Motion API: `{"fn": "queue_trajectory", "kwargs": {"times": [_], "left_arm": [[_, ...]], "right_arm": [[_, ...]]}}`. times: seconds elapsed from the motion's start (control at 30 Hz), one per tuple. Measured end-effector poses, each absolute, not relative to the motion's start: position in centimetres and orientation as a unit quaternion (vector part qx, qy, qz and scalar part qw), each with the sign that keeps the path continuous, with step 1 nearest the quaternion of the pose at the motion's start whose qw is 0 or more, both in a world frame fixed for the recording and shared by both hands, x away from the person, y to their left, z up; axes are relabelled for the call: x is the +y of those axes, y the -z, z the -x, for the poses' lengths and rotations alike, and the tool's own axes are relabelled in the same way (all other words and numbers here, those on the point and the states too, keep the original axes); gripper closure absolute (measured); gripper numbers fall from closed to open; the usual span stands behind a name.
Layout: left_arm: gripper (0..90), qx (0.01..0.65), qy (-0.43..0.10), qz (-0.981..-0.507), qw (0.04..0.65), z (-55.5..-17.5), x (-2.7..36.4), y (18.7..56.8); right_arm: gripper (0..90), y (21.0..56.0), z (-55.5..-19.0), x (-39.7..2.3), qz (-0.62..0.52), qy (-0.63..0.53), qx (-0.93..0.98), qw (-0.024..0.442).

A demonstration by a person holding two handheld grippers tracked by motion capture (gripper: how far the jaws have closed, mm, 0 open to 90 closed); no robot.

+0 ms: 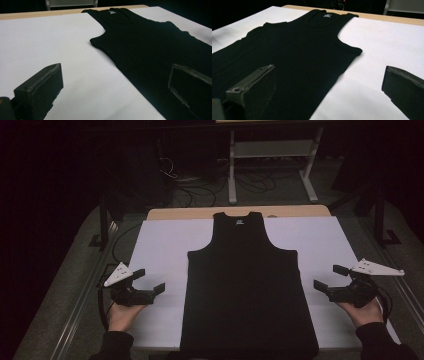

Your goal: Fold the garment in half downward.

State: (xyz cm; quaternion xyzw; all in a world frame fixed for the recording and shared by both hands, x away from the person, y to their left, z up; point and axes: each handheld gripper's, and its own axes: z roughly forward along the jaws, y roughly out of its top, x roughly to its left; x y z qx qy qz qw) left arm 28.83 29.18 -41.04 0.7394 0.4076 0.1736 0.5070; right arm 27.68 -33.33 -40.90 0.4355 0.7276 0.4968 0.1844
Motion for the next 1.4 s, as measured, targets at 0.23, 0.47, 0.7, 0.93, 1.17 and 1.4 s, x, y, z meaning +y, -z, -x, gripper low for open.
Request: {"fn": "queue_trajectory", "kwargs": {"times": [0.23, 0.47, 0.7, 0.93, 1.17, 1.4], "left_arm": [[0.0, 0.409, -0.172, -0.737, 0.509, -28.8, 29.1, 41.0], [0.0, 0.408, -0.170, -0.736, 0.512, -28.8, 29.1, 41.0], [0.0, 0.403, -0.168, -0.735, 0.518, -28.7, 28.8, 40.6], [0.0, 0.398, -0.172, -0.739, 0.516, -28.8, 28.5, 40.2], [0.0, 0.392, -0.172, -0.743, 0.515, -28.9, 28.3, 39.8], [0.0, 0.390, -0.171, -0.744, 0.515, -29.2, 28.0, 39.5]], "right_arm": [[0.0, 40.8, -27.6, -33.4, -0.437, -0.498, 0.726, 0.184], [0.0, 40.7, -27.6, -33.4, -0.435, -0.500, 0.725, 0.186], [0.0, 40.6, -27.6, -33.4, -0.434, -0.499, 0.727, 0.188], [0.0, 40.4, -27.8, -33.3, -0.428, -0.497, 0.730, 0.191], [0.0, 40.1, -28.0, -33.1, -0.423, -0.493, 0.736, 0.188], [0.0, 39.5, -28.5, -32.7, -0.418, -0.491, 0.741, 0.188]]}}
